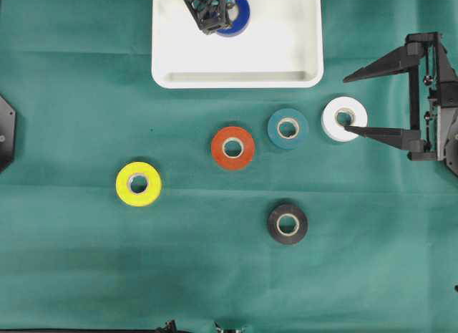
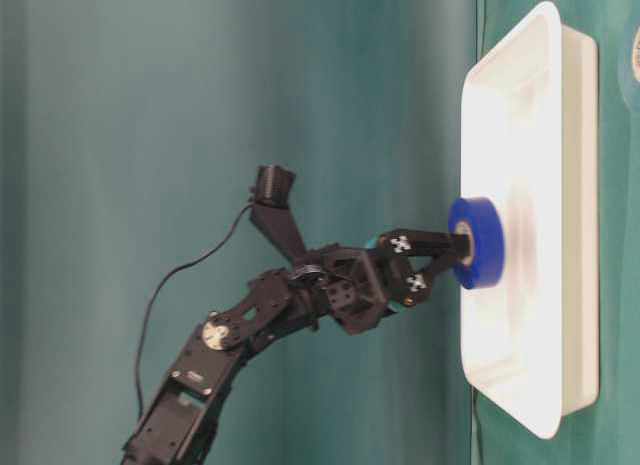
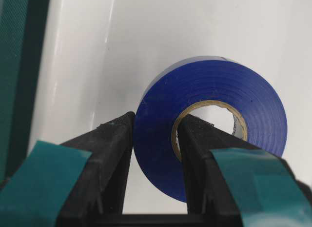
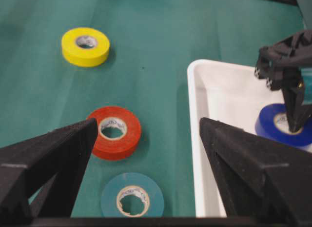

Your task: Pick up the tape from a random location and place it into the white case.

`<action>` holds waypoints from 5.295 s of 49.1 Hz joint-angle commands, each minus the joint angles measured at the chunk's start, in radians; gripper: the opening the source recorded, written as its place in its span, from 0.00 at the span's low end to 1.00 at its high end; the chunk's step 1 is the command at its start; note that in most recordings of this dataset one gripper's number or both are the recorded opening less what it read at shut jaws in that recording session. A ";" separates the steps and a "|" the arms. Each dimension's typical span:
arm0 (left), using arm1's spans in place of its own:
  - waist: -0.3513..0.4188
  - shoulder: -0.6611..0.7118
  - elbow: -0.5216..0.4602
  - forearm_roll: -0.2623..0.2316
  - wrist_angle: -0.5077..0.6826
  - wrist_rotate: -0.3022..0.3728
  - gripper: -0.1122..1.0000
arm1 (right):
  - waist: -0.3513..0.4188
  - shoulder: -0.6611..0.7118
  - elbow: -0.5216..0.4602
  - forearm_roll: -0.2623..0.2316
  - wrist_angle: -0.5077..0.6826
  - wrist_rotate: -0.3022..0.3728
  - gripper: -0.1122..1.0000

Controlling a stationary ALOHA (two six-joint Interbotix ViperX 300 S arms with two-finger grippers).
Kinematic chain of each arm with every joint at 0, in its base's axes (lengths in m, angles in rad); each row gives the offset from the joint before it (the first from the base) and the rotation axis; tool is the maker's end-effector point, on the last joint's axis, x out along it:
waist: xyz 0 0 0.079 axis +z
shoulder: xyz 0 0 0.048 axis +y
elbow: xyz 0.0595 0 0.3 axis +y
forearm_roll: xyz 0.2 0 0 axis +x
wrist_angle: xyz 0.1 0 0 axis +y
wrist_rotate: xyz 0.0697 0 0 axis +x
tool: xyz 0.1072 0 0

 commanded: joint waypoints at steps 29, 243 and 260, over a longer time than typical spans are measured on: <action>-0.003 -0.023 -0.006 -0.006 -0.015 0.000 0.53 | 0.000 0.002 -0.028 -0.002 -0.009 0.000 0.93; -0.396 -0.982 0.540 -0.006 0.167 -0.224 0.98 | -0.002 -0.006 -0.069 -0.003 0.075 -0.002 0.93; -0.396 -0.982 0.540 -0.006 0.167 -0.222 0.98 | 0.000 -0.006 -0.071 -0.003 0.075 0.003 0.93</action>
